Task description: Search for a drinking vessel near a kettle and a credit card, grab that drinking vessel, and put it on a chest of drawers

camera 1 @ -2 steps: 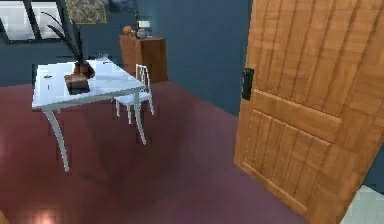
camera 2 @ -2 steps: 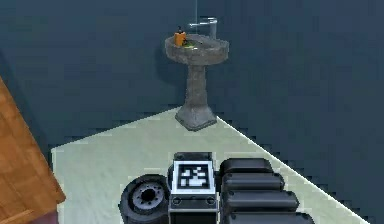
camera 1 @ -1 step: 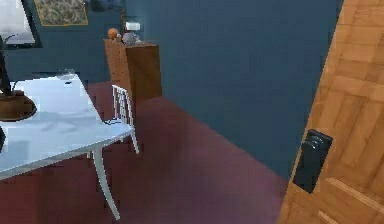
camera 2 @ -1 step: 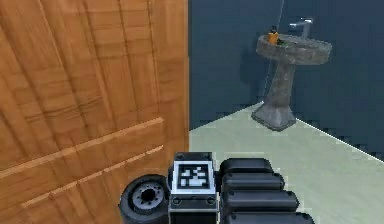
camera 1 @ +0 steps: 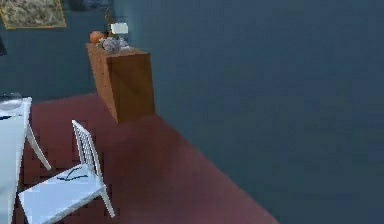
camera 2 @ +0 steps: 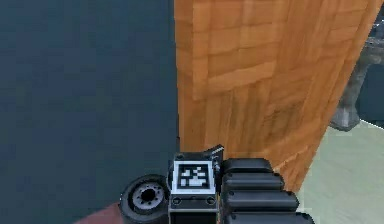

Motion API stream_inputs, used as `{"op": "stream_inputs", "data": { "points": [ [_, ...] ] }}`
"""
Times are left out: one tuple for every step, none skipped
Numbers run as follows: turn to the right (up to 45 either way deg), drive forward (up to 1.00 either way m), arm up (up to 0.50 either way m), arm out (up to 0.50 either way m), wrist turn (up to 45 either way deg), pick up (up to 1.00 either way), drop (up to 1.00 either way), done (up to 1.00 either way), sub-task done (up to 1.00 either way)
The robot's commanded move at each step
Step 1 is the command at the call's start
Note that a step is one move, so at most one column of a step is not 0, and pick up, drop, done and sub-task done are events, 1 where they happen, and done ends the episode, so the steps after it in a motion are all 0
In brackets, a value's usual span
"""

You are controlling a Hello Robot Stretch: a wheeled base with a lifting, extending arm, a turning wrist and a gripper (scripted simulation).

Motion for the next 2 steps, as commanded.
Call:
{"op": "stream_inputs", "data": {
  "points": [
    [-9.0, 0.00, 0.00, 0.00, 0.0, 0.00, 0.00, 0.00, 0.00],
    [0.0, 1.00, 0.00, 0.00, 0.0, 0.00, 0.00, 0.00, 0.00]
  ]
}}
